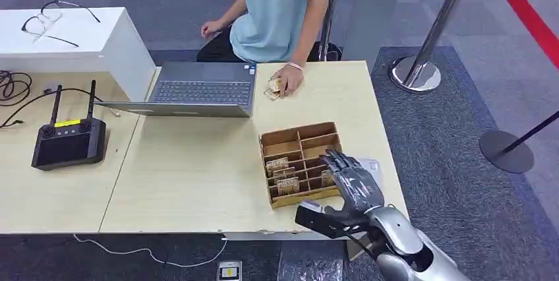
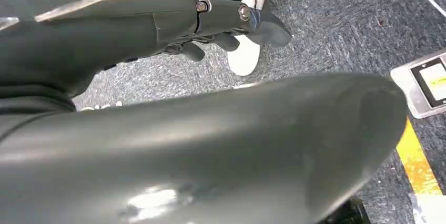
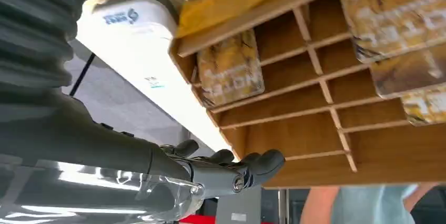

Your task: Pass the card to the sensor for recognition and then transmit it.

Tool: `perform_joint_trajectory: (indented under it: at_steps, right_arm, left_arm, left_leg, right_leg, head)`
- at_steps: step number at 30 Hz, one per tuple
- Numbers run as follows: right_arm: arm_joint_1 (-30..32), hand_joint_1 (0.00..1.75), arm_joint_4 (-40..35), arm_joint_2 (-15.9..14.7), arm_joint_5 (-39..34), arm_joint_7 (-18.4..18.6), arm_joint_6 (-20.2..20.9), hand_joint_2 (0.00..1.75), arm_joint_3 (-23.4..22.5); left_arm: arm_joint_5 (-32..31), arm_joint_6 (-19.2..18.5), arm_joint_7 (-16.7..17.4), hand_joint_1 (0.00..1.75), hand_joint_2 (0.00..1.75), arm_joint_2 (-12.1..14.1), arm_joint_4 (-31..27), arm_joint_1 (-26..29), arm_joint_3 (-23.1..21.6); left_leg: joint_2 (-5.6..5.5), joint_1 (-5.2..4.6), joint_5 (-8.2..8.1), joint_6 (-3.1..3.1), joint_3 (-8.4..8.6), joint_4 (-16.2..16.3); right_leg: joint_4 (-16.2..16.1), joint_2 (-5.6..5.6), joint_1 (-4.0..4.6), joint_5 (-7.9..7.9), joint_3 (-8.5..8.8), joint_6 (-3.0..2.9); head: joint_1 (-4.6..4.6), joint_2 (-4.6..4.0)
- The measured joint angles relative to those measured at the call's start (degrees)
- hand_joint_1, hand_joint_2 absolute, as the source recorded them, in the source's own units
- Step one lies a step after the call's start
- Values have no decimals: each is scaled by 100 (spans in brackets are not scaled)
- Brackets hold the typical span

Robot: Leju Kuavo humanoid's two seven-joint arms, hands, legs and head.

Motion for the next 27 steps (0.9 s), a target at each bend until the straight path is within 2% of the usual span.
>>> perform_joint_trajectory:
  at_steps: [12,21,27]
  right_arm:
    - [-664,5,391,205,-186,-30,11,175,157]
    - [-1346,5,533,214,-358,79,430,175,308]
    - [-1522,5,568,208,-358,133,560,175,398]
  left_arm:
    - [-90,-7,-7,0,0,28,0,0,-35]
    - [-122,-11,-59,0,0,30,0,1,-37]
    - [-114,-24,-57,0,0,33,0,3,-37]
  left_leg:
    - [2,-1,0,0,0,0]
    - [1,-1,0,0,0,1]
    - [0,0,0,0,1,2]
  right_leg:
    - [2,1,-1,1,0,0]
    - [1,0,-1,1,-1,1]
    - [1,0,-1,1,-1,1]
  head:
    - [2,0]
    - [2,0]
    - [0,0]
